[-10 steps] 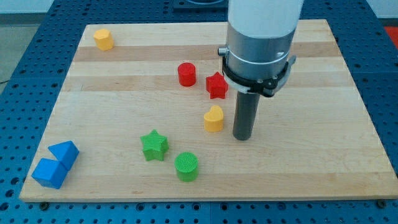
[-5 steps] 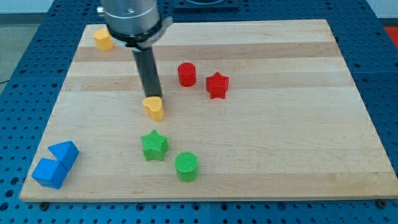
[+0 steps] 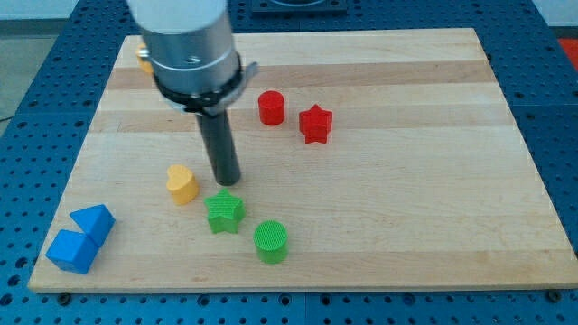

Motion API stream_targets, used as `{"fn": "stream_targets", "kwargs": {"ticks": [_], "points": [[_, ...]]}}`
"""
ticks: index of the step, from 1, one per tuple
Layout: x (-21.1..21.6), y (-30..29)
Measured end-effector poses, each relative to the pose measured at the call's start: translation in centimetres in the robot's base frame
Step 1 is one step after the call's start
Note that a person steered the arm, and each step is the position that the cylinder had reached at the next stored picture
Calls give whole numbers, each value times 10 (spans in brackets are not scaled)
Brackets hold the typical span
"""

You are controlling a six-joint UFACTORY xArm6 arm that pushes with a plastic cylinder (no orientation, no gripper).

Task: Slide the heart at the left center of the board

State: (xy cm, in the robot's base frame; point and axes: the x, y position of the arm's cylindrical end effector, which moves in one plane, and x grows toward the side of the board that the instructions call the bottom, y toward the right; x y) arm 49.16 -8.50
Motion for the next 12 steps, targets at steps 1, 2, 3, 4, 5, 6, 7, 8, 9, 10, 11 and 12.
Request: {"fn": "stream_targets", "kwargs": {"ticks": [1,2,3,4,5,6,7,8,9,10,11,12], "points": [[14,-13],[16,-66],[13,-111],[-17,-159],[-45,-178],[-29,-178],[-5,-200],[-7,-220],[-39,-196],[-89,-170],[-87,-169],[-37,-191]]}}
